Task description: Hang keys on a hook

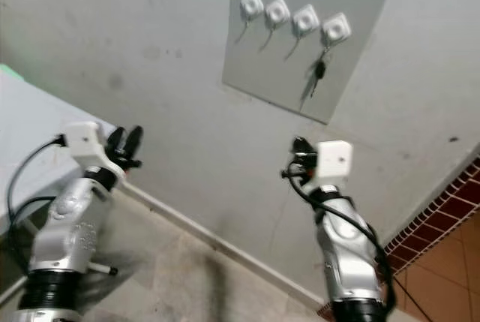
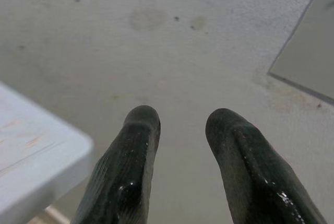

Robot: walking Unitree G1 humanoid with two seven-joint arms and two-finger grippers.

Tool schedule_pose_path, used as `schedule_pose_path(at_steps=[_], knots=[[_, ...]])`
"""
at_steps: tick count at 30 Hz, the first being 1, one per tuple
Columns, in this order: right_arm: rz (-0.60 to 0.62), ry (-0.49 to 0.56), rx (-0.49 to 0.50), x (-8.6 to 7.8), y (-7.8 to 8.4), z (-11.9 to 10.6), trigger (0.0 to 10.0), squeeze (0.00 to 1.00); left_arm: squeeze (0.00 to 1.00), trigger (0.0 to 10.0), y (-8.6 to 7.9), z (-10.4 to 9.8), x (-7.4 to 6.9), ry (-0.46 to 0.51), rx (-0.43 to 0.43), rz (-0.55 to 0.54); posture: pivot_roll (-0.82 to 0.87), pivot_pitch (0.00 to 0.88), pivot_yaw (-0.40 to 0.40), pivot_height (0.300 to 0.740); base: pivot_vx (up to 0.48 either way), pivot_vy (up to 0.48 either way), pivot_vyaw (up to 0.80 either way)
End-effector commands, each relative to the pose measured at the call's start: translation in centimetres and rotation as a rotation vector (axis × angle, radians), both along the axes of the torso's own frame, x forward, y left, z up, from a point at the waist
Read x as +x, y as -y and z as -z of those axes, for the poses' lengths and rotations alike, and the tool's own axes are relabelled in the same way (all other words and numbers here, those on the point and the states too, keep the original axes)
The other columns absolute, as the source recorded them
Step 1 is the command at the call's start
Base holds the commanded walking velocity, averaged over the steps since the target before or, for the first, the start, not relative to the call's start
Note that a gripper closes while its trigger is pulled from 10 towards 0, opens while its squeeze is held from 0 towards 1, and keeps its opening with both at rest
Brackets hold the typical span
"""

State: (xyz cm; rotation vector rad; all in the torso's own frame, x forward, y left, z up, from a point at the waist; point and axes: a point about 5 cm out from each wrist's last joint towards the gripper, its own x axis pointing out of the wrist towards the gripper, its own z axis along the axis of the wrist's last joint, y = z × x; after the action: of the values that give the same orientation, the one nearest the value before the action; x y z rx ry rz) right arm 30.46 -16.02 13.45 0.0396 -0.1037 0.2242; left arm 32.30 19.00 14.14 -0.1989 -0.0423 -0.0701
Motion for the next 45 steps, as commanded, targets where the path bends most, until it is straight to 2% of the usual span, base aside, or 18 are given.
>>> schedule_pose_path(at_steps=[1,15,21,23,24,30,33,37,45], knots=[[0.034,0.019,-0.020,-0.1,1.2,-0.4,10.0,0.00,0.00,10.0,1.5,0.0,0.3,-0.004,-0.018,0.041,0.20,0.000,-0.101,0.736,0.450,0.000,0.00],[-0.013,0.012,-0.052,-0.2,0.7,-0.2,10.0,0.00,0.00,10.0,1.8,0.0,0.3,-0.011,0.001,0.035,0.20,0.000,-0.102,0.736,0.022,0.000,0.00],[-0.099,0.027,-0.065,0.1,0.1,-0.7,10.0,0.00,0.00,10.0,3.2,-1.9,1.2,0.048,0.046,0.129,0.20,0.000,-0.106,0.736,0.000,0.000,0.00],[-0.099,0.027,-0.065,0.1,0.1,-0.7,10.0,0.00,0.00,10.0,3.2,-1.9,1.2,0.048,0.046,0.129,0.20,0.000,-0.106,0.736,0.000,0.000,0.00],[-0.168,0.040,-0.063,0.4,-0.4,-1.3,10.0,0.00,0.00,10.0,3.9,-2.8,1.7,0.072,0.059,0.178,0.19,0.000,-0.102,0.736,0.000,0.000,0.00],[-0.296,0.098,-0.061,1.7,-1.9,-3.3,10.0,0.00,0.00,10.0,5.3,-4.5,2.6,0.122,0.063,0.259,0.18,0.000,-0.095,0.736,0.000,0.000,0.00],[-0.310,0.117,-0.045,2.1,-2.4,-4.1,10.0,0.00,0.00,10.0,5.6,-4.8,2.5,0.129,0.059,0.272,0.18,0.000,-0.095,0.736,0.000,0.000,0.00],[-0.357,0.162,-0.015,3.3,-3.7,-5.7,10.0,0.00,0.00,10.0,6.6,-5.2,2.3,0.145,0.046,0.315,0.18,0.000,-0.099,0.736,0.000,0.000,0.00],[-0.371,0.198,0.039,5.1,-5.1,-7.5,10.0,0.00,0.00,10.0,7.9,-5.7,1.9,0.164,0.036,0.359,0.19,0.000,-0.108,0.736,0.000,0.000,0.00]])
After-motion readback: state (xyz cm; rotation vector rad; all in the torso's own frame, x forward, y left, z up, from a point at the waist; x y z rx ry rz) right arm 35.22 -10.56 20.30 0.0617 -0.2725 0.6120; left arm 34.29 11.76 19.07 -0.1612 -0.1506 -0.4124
